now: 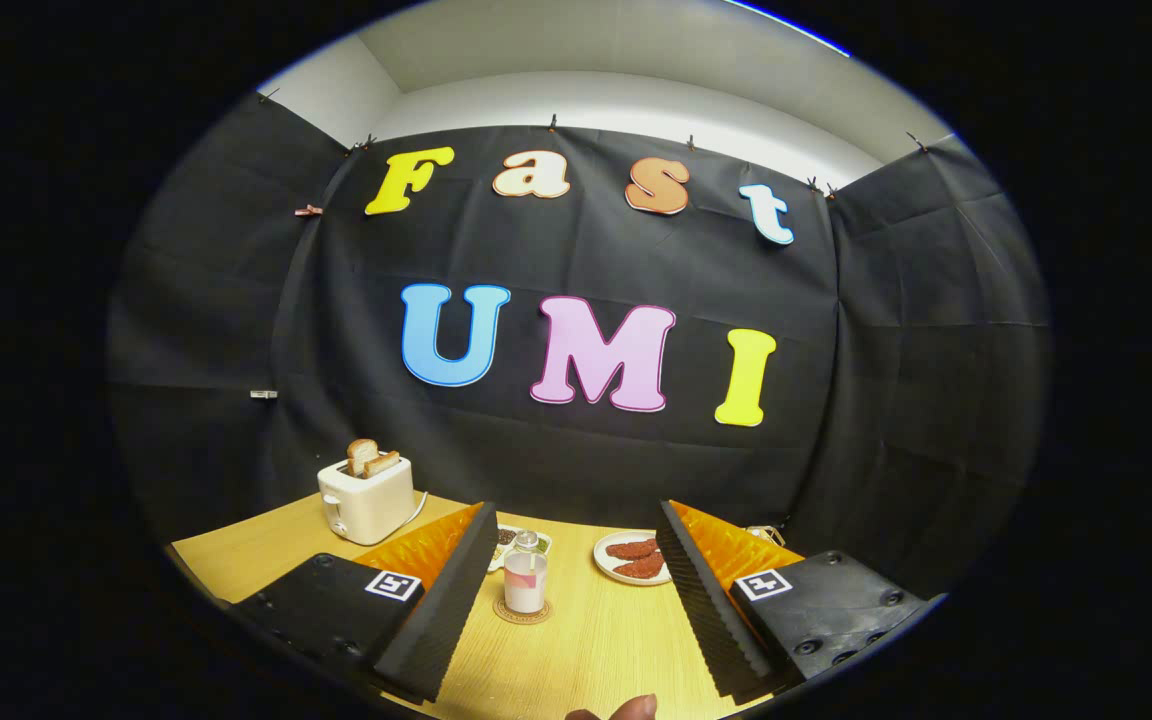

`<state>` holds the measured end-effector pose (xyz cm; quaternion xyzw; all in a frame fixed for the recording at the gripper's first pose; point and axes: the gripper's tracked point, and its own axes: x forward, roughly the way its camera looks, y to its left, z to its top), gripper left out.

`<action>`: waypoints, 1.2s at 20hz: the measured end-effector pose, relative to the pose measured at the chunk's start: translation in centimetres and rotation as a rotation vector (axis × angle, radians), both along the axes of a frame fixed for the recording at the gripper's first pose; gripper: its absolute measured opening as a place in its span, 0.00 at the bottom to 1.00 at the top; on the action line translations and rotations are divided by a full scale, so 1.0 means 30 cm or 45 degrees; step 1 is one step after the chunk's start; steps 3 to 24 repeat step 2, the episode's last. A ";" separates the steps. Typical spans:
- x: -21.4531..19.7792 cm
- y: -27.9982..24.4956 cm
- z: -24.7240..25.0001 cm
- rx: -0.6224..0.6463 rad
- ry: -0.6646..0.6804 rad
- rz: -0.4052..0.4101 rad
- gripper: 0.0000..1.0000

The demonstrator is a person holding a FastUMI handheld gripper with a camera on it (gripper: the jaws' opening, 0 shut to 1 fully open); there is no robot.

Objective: Take the bottle from table, then pour the juice into the cup, finally place the bottle on the coaster

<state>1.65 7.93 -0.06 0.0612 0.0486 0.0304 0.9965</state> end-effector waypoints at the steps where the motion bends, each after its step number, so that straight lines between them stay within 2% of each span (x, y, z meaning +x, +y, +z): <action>1: -0.007 -0.002 0.006 0.004 -0.009 0.007 0.98; 24: -0.011 -0.006 0.013 0.012 -0.016 0.017 0.98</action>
